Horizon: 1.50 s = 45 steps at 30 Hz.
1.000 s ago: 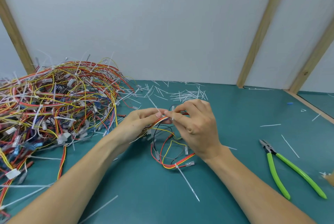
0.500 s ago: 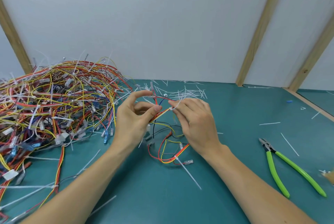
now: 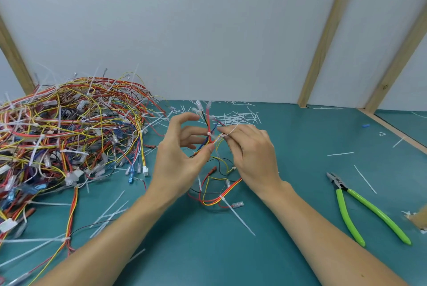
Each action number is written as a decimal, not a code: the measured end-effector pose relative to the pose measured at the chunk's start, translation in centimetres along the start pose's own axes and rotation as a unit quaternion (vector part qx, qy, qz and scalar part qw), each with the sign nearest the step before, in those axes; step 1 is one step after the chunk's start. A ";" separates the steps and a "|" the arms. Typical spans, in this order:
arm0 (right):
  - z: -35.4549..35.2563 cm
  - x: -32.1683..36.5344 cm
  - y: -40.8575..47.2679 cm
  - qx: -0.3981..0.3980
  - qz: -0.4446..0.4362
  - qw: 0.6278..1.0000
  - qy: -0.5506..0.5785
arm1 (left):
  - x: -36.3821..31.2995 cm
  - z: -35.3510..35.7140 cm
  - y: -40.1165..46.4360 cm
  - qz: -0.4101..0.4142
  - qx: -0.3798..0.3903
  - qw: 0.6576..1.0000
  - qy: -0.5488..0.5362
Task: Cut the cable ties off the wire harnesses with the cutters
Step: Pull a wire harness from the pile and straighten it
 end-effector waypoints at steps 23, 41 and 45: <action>-0.3 1.0 -0.1 -0.022 -0.025 0.999 -0.007 | 1.5 -0.9 0.3 0.124 0.019 0.945 0.301; -0.4 0.6 0.1 -0.036 0.090 0.990 0.103 | 0.4 -2.8 0.9 0.206 -0.098 0.925 0.304; -1.6 0.2 0.3 -0.125 0.030 0.992 0.020 | -2.0 -0.9 0.3 0.335 -0.024 0.905 0.260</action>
Point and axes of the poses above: each hand's wrist, its own y-axis towards the middle knuckle, its own z-axis out of the palm, x = y × z, the point moved 2 cm from there along y, towards the middle knuckle, and after that the axes turned 14 degrees about -y, right-handed, at the moved point
